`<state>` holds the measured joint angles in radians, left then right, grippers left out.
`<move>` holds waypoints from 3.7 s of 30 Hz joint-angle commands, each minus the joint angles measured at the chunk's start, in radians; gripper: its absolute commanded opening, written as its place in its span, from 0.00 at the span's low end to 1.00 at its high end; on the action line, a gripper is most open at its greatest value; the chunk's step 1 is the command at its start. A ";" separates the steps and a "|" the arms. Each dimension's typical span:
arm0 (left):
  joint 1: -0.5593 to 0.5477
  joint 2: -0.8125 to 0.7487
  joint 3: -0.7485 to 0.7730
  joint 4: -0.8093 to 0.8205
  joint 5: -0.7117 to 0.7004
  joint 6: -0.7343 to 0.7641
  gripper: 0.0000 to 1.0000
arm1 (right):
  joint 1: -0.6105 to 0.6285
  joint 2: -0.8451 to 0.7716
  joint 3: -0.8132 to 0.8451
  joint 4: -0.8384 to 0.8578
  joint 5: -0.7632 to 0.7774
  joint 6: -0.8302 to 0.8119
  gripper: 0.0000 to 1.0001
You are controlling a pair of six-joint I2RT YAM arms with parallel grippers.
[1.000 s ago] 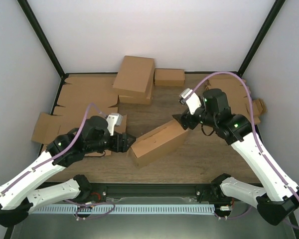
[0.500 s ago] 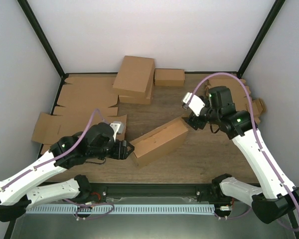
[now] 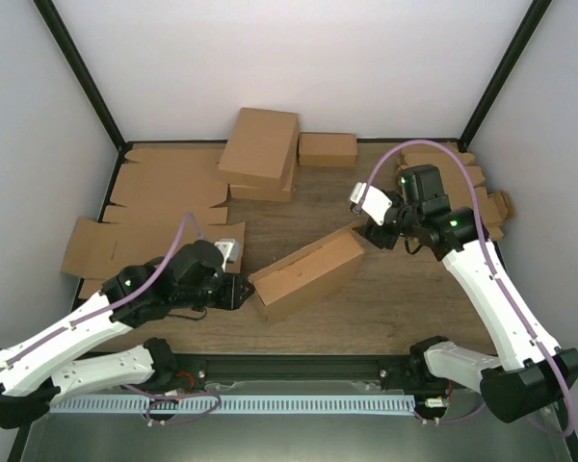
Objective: Fold the paper box
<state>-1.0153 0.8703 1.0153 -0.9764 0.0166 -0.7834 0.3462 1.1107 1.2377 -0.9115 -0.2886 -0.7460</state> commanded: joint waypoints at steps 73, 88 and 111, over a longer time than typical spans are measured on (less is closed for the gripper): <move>0.382 0.224 0.137 0.131 -0.003 0.290 0.75 | 0.109 0.344 0.239 -0.101 0.177 0.813 0.20; 0.383 0.218 -0.015 0.224 0.051 0.285 0.87 | 0.137 0.371 0.246 -0.112 0.138 0.867 0.19; 0.503 0.374 -0.037 0.464 0.241 0.339 0.52 | 0.139 0.279 0.187 -0.161 0.140 0.939 0.17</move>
<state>-0.5247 1.1961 0.9573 -0.5709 0.1745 -0.4648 0.4717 1.4254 1.4067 -1.0359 -0.1284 0.1673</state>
